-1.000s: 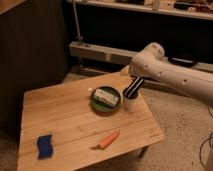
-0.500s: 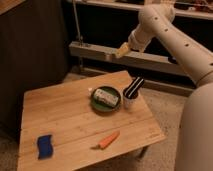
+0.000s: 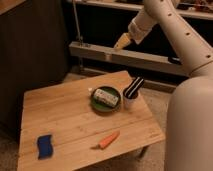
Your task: Pick up the ceramic bowl
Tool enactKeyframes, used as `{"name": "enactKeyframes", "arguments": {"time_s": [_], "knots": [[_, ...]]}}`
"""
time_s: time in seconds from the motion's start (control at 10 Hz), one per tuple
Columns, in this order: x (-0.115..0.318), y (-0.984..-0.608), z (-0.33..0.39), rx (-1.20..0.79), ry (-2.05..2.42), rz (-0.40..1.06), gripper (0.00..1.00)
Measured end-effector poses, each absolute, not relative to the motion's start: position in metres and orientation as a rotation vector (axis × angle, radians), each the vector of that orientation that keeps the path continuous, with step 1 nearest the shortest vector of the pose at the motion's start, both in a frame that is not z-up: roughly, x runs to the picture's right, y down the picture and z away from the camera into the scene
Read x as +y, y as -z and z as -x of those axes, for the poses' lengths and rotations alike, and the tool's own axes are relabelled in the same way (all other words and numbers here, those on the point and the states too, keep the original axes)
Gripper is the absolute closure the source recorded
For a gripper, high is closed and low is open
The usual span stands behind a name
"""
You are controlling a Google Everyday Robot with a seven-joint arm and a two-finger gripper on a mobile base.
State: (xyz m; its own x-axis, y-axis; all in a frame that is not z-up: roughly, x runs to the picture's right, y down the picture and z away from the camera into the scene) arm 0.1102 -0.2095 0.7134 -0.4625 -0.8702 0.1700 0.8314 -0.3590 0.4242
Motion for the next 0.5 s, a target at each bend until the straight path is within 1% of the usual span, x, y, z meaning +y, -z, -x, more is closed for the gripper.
{"name": "enactKeyframes", "arguments": {"time_s": [0.2,0.3,0.5], "knots": [[-0.191,-0.731,-0.114,-0.562,1.964,-0.069,0.20],[-0.164,-0.756,-0.114,-0.583,1.950,-0.050,0.20],[-0.135,-0.784,-0.118,-0.605,1.934,-0.040,0.20]]}}
